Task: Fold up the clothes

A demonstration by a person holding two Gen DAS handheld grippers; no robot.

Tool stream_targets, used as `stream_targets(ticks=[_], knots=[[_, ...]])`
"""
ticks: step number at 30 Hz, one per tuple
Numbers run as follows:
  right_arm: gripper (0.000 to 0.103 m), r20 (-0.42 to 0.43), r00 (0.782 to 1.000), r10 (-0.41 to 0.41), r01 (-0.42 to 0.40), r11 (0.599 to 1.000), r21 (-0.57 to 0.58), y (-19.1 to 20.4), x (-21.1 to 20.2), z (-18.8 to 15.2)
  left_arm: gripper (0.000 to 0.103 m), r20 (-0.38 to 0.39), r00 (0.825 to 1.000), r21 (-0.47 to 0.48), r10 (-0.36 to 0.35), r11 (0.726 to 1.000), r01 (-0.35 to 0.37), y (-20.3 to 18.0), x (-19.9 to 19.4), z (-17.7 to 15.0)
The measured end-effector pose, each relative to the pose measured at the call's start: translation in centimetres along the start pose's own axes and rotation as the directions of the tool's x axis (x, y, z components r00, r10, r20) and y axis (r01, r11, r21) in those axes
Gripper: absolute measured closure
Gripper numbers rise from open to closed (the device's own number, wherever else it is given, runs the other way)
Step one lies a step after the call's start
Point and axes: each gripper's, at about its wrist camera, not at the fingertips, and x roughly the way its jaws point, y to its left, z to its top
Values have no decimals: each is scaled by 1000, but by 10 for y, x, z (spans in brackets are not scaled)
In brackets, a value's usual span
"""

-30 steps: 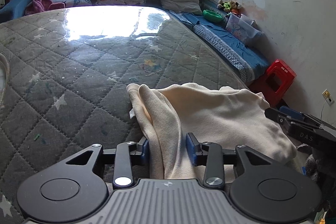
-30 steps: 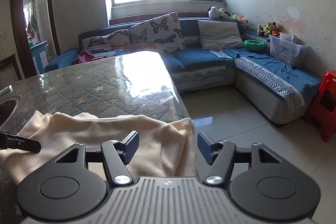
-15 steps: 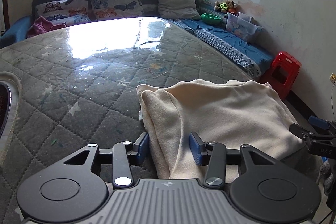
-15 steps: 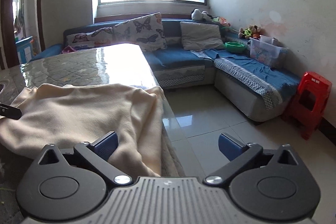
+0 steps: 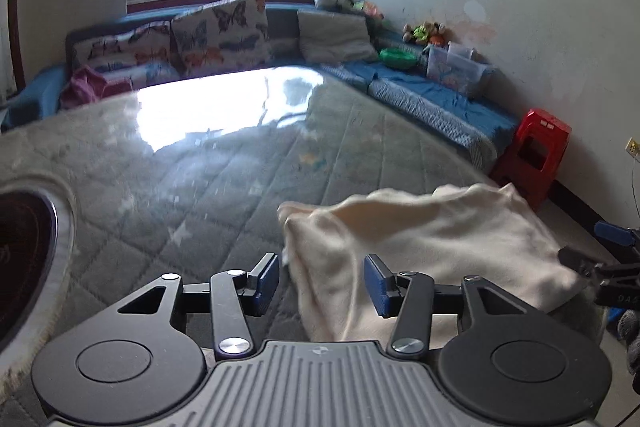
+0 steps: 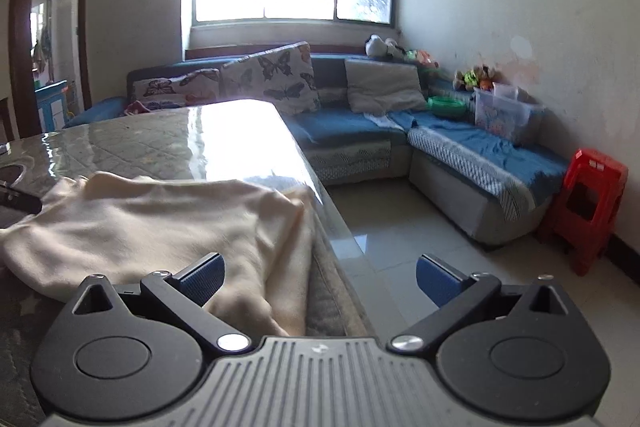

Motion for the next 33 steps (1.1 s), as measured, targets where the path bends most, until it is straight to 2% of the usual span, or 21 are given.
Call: stream_targets(ticks=[3,6,14,18,22,27,33], knots=[[0,20,1000,19,-18,999,-49,15,-2,4,53,20,999,44,-44,998,43,-19,-2,3],[0,28,999,40,-37,993,-109,33,1,3,53,-3,996,79,-84,993,84,-36,7,-3],[0,28,999,42,-34,972,-234,56,6,-8,53,-60,996,132,-71,988,78,-47,24,-23],[0,38,998,48,-37,965,-260,60,7,2,53,-52,995,89,-86,992,90,-40,22,-16],[0,25,993,113,-105,969,-223,57,15,17,59,-48,995,24,-91,995,92,-29,28,-1],[0,-31,974,223,-225,965,-135,50,38,35,78,-57,991,-60,-117,992,114,-15,47,17],[0,-99,943,317,-325,942,-80,50,70,49,81,-75,982,-104,-174,981,166,-8,66,35]])
